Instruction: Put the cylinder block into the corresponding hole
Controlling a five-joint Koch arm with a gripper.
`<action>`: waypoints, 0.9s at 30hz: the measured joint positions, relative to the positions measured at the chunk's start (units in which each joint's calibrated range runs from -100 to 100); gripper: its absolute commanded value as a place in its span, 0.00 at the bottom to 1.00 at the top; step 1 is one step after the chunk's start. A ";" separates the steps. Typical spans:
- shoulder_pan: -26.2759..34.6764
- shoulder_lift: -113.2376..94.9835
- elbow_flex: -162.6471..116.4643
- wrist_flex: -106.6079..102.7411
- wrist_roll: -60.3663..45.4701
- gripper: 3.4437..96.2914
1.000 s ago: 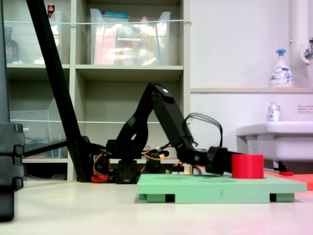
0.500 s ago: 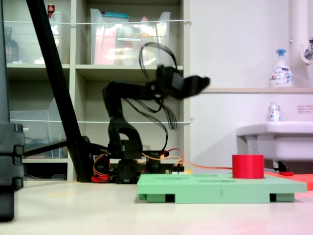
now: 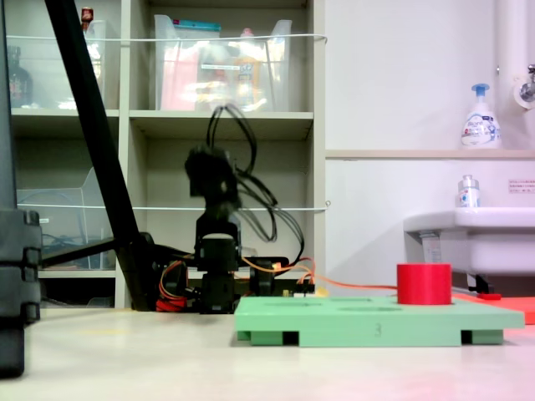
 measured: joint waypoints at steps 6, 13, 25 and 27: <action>-1.76 0.00 -22.54 1.86 -6.25 0.47; -2.00 0.00 -30.77 2.15 -9.62 0.47; -1.71 -0.14 -30.57 -6.85 -10.79 0.50; -1.71 -0.14 -30.67 -6.95 -10.79 0.50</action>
